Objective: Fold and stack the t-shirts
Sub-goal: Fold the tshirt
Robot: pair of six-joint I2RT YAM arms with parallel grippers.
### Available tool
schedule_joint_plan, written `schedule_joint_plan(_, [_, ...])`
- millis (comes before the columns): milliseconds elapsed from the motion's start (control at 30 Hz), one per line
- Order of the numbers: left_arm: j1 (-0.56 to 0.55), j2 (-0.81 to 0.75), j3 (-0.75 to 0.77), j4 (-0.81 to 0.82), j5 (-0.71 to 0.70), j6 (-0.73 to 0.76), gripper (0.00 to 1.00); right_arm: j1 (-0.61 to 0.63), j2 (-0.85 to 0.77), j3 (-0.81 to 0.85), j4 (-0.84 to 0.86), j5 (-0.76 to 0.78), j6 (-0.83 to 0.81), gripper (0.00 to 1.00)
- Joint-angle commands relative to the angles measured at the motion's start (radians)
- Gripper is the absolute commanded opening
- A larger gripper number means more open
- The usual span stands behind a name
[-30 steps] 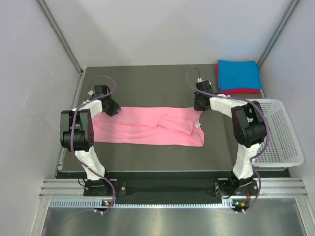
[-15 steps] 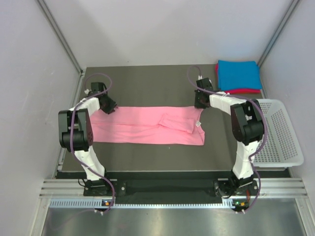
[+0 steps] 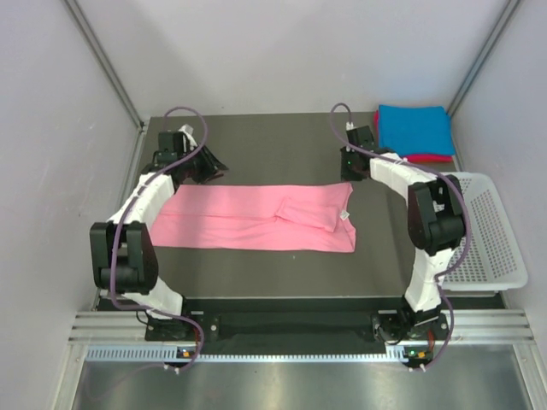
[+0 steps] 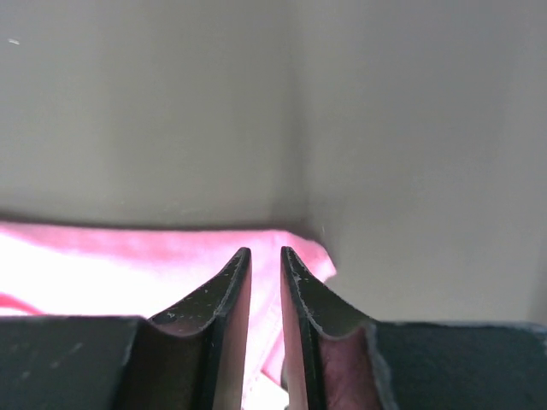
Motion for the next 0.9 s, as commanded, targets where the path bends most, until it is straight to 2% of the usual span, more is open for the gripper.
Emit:
schedule_joint_plan(0, [-0.056,-0.094,-0.058,-0.004,0.178,0.067,0.36,-0.026,-0.107,0.021,-0.031,-0.037,-0.033,0.21])
schedule_joint_plan(200, [-0.114,-0.202,-0.142,-0.039,0.214,0.115,0.36,-0.028,-0.136,-0.06,-0.011,-0.026,-0.034,0.16])
schedule_joint_plan(500, [-0.117,-0.232,-0.233,0.021,0.238,0.116,0.37,-0.032,-0.049,-0.049,-0.008,-0.005,-0.042,0.14])
schedule_joint_plan(867, [-0.119,-0.247,-0.23,0.027,0.215,0.1,0.36,-0.049,0.032,-0.049,-0.008,0.03,-0.07,0.14])
